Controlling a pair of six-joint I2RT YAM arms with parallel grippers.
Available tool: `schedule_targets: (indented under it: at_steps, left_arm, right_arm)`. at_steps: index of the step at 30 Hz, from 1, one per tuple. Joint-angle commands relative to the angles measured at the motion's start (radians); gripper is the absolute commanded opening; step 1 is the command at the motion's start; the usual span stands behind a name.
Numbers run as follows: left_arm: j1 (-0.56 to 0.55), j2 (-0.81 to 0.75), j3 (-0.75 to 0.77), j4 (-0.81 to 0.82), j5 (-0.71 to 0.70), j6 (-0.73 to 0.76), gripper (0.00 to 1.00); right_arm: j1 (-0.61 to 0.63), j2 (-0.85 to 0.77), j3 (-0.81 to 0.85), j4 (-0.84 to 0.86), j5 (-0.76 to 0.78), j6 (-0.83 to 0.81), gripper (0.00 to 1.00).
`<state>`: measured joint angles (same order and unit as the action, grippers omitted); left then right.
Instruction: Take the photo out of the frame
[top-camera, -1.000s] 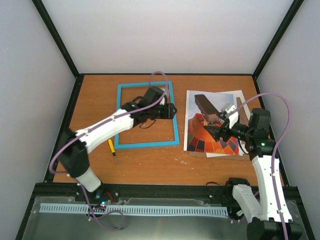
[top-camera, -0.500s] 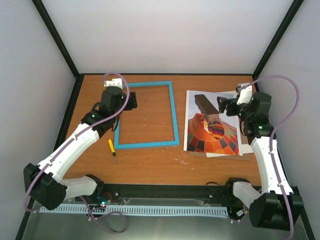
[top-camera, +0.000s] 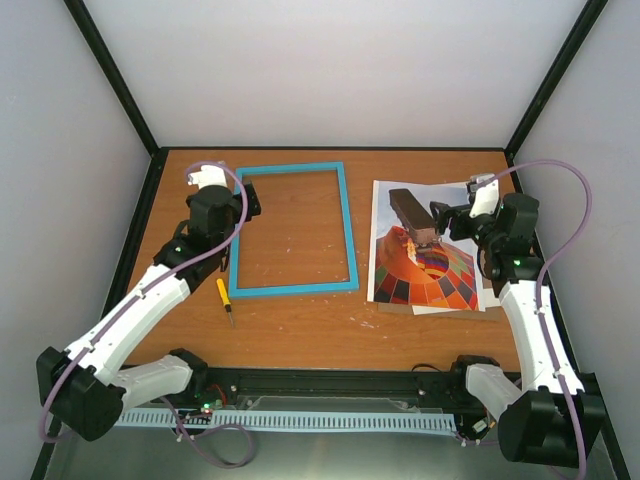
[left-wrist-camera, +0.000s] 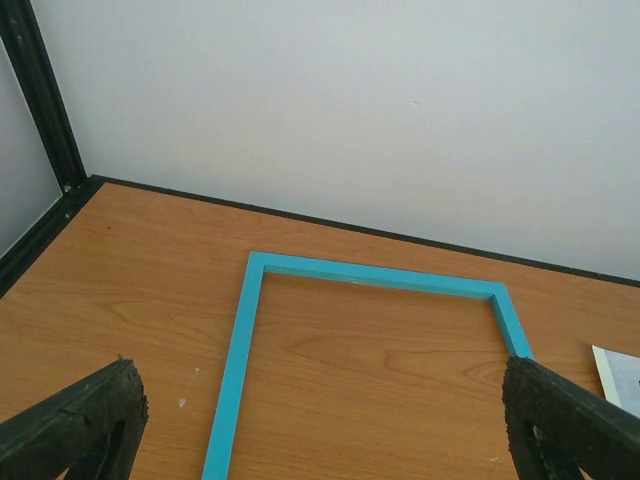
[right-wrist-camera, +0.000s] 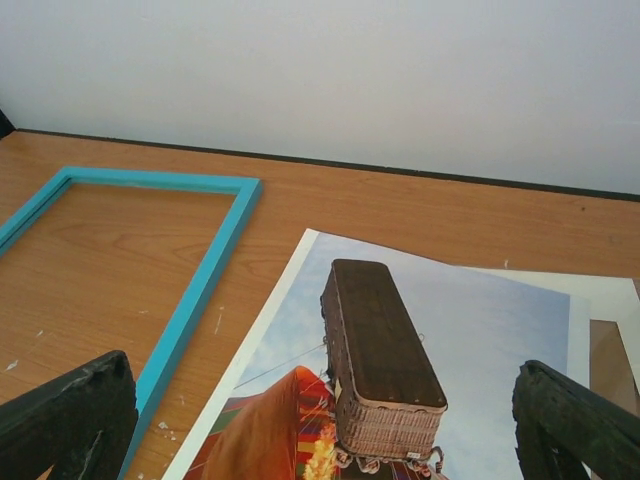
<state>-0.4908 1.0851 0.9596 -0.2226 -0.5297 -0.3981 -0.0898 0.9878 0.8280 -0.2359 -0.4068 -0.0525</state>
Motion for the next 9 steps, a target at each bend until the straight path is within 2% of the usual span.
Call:
schedule_targets:
  at_steps: [1,9]
  left_arm:
    - [0.003,0.001,0.007,0.032,-0.011,-0.012,0.96]
    - [0.003,0.03,0.01,0.021,-0.024,-0.01,0.96]
  right_arm:
    - [0.001,-0.018,-0.008,0.035,0.002,-0.02,1.0]
    - [0.001,-0.006,-0.014,0.035,-0.021,-0.029,1.0]
